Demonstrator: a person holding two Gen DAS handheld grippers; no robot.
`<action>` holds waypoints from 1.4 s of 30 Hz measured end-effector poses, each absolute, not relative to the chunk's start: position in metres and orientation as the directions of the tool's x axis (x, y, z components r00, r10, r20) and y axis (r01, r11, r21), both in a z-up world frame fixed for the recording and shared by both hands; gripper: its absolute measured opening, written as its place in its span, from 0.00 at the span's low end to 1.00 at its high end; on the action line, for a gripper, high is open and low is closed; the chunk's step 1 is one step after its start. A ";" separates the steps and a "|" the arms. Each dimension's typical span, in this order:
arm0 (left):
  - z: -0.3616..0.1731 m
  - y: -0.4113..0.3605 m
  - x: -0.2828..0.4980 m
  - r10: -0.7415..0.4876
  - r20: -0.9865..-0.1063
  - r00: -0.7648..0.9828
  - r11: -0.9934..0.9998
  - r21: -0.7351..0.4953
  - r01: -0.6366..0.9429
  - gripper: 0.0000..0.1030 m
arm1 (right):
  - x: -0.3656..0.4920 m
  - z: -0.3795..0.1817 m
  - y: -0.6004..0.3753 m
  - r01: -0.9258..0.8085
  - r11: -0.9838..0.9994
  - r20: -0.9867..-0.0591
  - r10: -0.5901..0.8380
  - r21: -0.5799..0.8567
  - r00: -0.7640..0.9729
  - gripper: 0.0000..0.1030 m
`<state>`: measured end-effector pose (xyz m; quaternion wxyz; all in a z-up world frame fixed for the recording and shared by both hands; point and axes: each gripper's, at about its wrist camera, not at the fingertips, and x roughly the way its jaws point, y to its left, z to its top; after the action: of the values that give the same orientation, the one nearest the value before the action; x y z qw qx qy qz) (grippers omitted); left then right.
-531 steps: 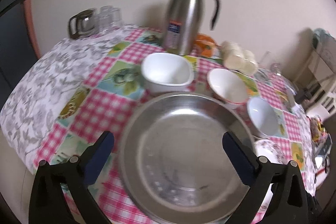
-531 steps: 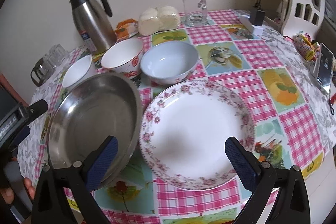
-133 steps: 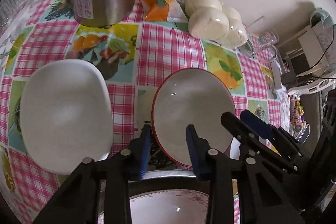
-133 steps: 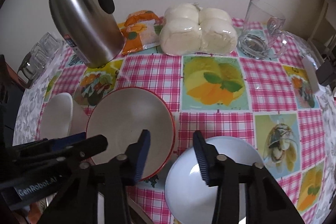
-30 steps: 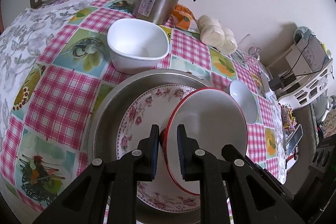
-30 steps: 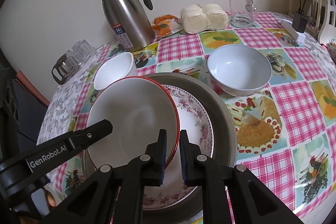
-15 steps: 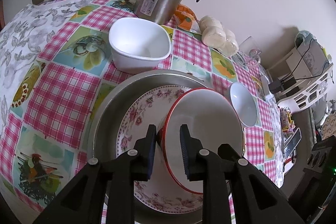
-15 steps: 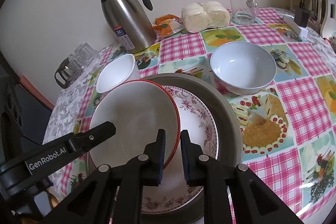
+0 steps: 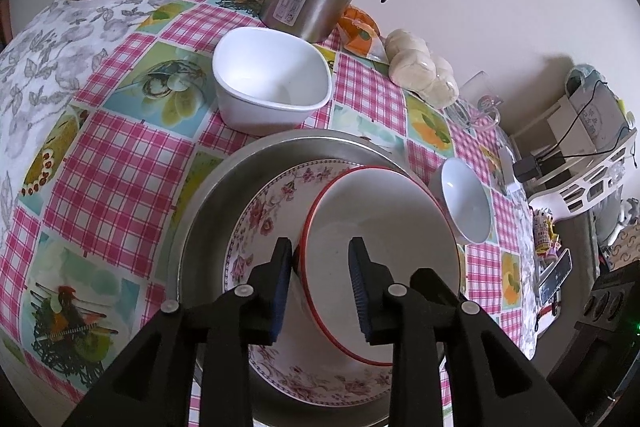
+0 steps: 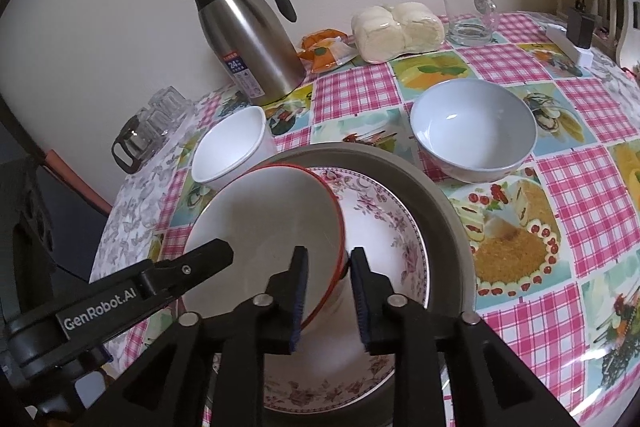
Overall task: Organize plates and bowls
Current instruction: 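Lower the red-rimmed bowl onto the floral plate in the basin, then open both tools and pull them back from the bowl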
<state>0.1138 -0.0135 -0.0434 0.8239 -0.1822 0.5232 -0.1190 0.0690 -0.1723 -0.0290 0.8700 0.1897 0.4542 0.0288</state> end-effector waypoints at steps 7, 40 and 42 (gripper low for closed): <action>-0.041 -0.011 0.113 -0.399 -0.810 0.430 0.897 -0.441 0.002 0.31 | 0.069 -0.028 -0.170 0.107 0.927 -0.776 0.233 0.360 0.586 0.41; -0.029 0.036 0.115 -0.137 -0.854 0.502 0.952 -0.254 -0.171 0.83 | 0.069 -0.024 -0.170 0.127 0.954 -0.787 0.144 0.272 0.600 1.00; -0.029 0.038 0.115 -0.132 -0.851 0.509 0.952 -0.253 -0.175 0.83 | 0.069 -0.024 -0.169 0.126 0.955 -0.787 0.141 0.268 0.601 1.00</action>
<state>0.1154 0.0384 -0.0286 0.8546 -0.1549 0.4954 0.0123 0.0685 -0.1693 -0.0238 0.8821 0.1495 0.4466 0.0043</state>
